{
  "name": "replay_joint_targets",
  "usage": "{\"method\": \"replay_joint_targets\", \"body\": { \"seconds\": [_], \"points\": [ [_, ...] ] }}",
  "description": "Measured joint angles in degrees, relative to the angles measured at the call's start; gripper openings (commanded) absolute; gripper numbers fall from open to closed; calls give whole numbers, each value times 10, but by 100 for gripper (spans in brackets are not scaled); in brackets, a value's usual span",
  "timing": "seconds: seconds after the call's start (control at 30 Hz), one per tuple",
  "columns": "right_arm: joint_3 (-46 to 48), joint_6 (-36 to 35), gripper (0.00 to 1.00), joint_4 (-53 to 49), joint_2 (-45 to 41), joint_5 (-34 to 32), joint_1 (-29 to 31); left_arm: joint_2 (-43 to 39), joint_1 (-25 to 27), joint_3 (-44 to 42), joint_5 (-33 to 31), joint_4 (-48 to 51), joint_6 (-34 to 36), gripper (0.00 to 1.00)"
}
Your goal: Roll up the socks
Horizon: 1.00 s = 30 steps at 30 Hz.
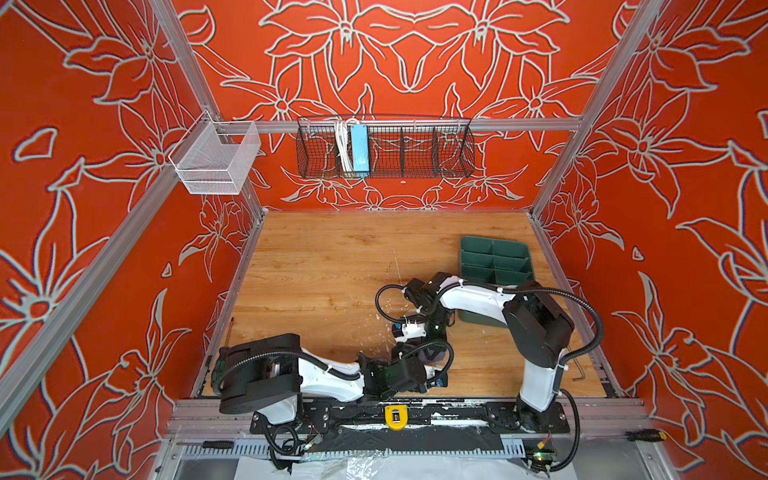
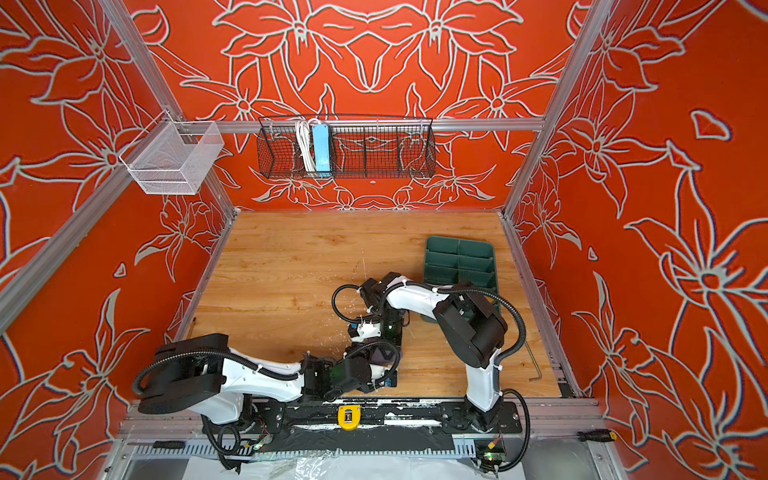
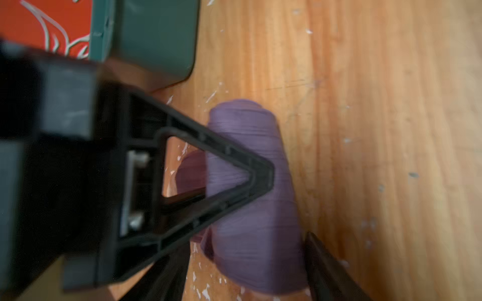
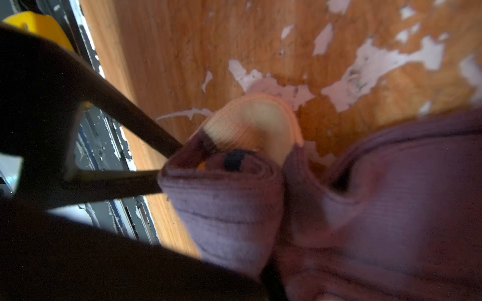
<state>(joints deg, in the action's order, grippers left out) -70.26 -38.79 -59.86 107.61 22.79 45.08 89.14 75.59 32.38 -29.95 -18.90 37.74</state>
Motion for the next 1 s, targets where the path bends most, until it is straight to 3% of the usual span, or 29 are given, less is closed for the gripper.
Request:
{"method": "replay_joint_targets", "body": {
  "seconds": [0.27,0.4,0.5,0.53,0.63,0.7,0.77,0.8,1.0],
  "points": [
    [0,1,0,7,-2,11,-1,36,1,3,-42,-20,-59,57],
    [0,6,0,11,-2,16,-1,47,1,3,-40,-24,-75,38],
    [1,10,0,19,-5,15,-1,52,1,3,-38,-25,-79,11],
    [3,12,7,22,-8,13,-1,53,1,3,-38,-24,-78,0],
    [15,26,42,38,-23,0,0,53,1,3,-37,-24,-81,0],
    [24,36,56,53,-37,-13,0,52,1,4,-36,-23,-80,0],
    [39,42,92,72,-59,-24,0,49,0,4,-33,-18,-80,0],
    [51,47,98,83,-76,-31,0,46,-1,4,-29,-14,-79,0],
    [131,50,98,152,-211,-101,0,30,-10,4,3,7,-78,0]
  ]
}}
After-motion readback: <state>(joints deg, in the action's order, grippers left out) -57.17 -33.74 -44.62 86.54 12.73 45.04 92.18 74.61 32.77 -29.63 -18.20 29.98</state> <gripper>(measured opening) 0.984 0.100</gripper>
